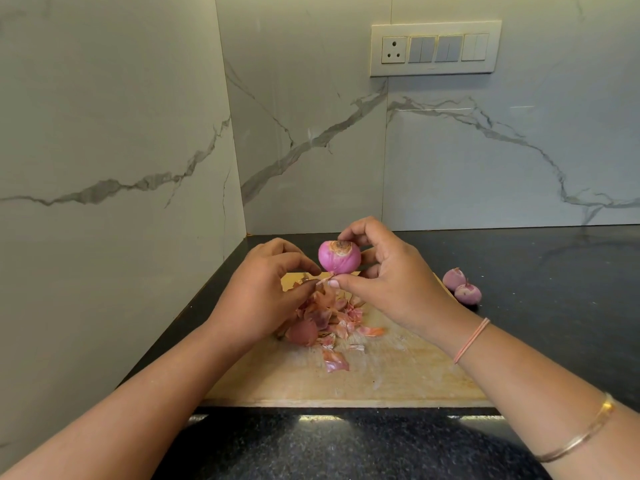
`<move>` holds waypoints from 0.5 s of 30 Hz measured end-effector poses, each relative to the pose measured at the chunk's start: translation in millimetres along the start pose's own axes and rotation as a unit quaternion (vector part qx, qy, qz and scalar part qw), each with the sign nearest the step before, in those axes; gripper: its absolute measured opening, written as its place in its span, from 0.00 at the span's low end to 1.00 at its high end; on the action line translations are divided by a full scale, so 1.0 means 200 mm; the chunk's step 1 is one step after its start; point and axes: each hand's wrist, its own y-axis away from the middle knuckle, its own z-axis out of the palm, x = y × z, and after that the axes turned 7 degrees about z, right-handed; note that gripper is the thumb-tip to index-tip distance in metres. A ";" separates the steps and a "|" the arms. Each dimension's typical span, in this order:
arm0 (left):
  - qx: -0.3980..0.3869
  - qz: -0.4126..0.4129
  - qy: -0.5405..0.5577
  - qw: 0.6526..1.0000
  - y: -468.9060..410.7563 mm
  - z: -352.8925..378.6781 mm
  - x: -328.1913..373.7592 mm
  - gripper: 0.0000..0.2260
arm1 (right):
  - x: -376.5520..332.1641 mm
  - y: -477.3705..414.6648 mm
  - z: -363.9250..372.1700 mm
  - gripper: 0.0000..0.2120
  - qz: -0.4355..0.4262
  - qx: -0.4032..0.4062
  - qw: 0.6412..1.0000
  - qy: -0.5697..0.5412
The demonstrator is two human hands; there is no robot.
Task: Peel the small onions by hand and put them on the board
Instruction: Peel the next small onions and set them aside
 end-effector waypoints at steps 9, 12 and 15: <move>-0.008 0.041 0.009 0.999 0.01 -0.01 0.03 0.10 | 0.03 -0.01 0.00 0.22 0.009 0.029 1.000 -0.002; -0.003 0.048 0.019 0.999 0.01 -0.01 0.04 0.08 | 0.04 -0.01 0.01 0.25 0.007 0.014 1.000 -0.001; 0.007 0.036 0.034 0.999 0.01 -0.01 0.05 0.08 | 0.03 -0.01 0.01 0.30 0.010 -0.005 1.000 0.017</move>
